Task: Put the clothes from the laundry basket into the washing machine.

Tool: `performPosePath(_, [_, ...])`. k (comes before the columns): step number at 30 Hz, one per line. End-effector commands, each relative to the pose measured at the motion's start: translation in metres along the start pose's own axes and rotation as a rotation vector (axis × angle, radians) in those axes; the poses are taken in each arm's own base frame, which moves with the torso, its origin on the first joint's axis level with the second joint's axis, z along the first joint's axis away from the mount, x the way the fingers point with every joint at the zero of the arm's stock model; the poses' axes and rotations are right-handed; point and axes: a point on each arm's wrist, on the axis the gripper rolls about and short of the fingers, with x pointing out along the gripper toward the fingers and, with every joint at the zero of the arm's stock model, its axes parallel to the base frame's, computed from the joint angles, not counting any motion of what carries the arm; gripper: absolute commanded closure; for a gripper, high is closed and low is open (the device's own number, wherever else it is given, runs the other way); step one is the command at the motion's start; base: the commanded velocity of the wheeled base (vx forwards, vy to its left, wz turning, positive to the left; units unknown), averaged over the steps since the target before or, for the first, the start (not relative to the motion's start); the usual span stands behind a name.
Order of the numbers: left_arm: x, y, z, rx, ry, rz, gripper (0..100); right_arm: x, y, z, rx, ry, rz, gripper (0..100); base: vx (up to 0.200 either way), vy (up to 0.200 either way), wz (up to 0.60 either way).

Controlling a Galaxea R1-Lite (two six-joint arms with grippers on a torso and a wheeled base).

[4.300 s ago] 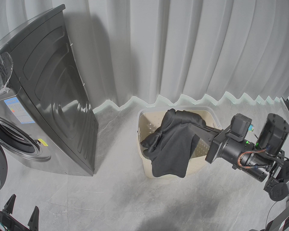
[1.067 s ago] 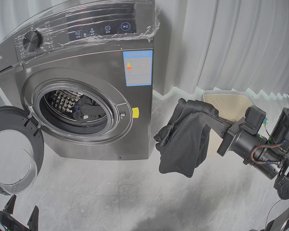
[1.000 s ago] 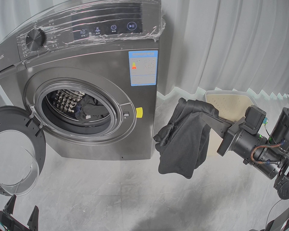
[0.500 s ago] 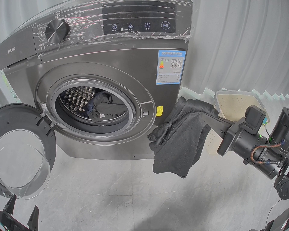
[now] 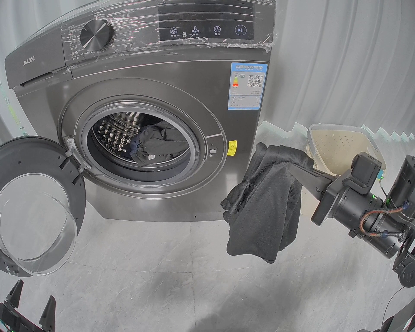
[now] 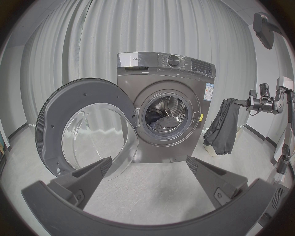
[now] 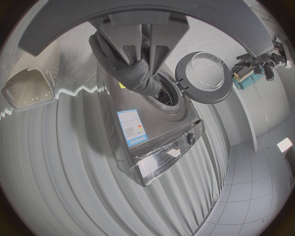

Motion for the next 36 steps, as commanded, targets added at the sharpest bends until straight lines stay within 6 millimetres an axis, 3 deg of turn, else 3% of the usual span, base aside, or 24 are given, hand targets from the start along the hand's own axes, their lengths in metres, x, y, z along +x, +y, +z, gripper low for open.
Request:
performPosePath(1, [-0.0002, 0.0001, -0.0045, 0.000, -0.002, 0.000, 0, 0.0006, 0.0001, -0.0002, 0.000, 0.001, 0.000, 100, 0.000, 0.200, 0.00])
performPosePath(14, [-0.0002, 0.0002, -0.0045, 0.000, -0.002, 0.002, 0, 0.0017, -0.0008, -0.0017, -0.001, 0.006, -0.004, 100, 0.000, 0.200, 0.00])
performPosePath(36, [-0.0002, 0.0001, -0.0045, 0.001, -0.002, 0.000, 0, 0.0044, -0.0010, -0.0072, 0.002, 0.026, -0.003, 100, 0.000, 0.000, 0.00])
